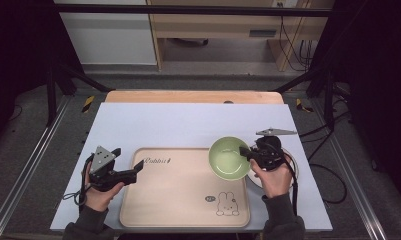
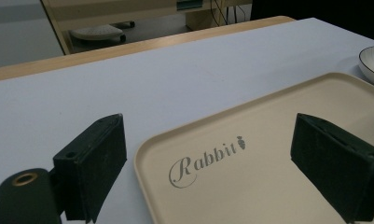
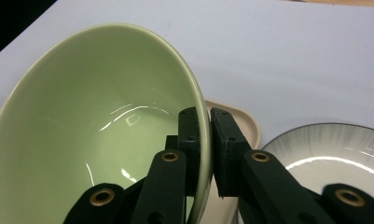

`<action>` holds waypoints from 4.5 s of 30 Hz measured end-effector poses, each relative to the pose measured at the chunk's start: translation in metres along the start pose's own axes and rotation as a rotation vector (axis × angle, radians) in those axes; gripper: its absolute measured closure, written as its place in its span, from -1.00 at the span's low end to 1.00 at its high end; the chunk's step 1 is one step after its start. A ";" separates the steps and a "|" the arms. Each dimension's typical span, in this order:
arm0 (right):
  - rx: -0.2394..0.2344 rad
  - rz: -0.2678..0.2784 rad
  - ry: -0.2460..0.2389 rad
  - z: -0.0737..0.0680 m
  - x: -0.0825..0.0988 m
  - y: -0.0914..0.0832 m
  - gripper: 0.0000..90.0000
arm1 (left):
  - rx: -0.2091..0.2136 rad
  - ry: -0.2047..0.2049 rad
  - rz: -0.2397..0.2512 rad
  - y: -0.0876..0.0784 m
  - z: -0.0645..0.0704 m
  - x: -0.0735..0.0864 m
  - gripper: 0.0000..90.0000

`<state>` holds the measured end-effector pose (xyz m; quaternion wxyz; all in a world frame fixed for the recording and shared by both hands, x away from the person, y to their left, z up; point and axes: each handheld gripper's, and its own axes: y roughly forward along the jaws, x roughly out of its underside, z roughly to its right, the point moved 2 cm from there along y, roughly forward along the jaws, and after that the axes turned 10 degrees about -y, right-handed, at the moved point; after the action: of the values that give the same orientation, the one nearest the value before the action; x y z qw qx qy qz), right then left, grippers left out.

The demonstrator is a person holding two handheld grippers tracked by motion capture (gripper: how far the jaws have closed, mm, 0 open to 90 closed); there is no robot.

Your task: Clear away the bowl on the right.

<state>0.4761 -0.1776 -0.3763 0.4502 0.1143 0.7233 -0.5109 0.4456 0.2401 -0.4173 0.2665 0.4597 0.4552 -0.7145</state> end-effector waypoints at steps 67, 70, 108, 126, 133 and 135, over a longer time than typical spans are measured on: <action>-0.105 -0.075 -0.036 -0.056 -0.024 0.098 0.86 | 0.008 -0.001 0.007 -0.002 0.001 -0.001 -0.78; -0.107 -0.087 -0.032 -0.057 -0.023 0.102 0.86 | 0.008 0.001 0.006 -0.002 0.001 -0.001 -0.78; -0.114 -0.173 -0.019 -0.064 -0.010 0.137 0.85 | 0.007 0.001 0.004 -0.002 0.000 -0.001 -0.78; -0.142 -0.178 -0.004 -0.062 -0.005 0.143 0.86 | 0.007 0.003 0.000 -0.001 0.001 0.000 -0.78; -0.138 -0.184 0.001 -0.059 -0.002 0.146 0.86 | 0.007 0.001 -0.001 0.000 0.001 0.000 -0.78; -0.139 -0.186 0.001 -0.059 -0.002 0.146 0.86 | 0.007 0.002 -0.001 0.000 0.001 0.000 -0.78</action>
<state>0.5367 -0.0613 -0.4633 0.4072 0.0156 0.7647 -0.4992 0.4450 0.2394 -0.4176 0.2642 0.4609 0.4533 -0.7157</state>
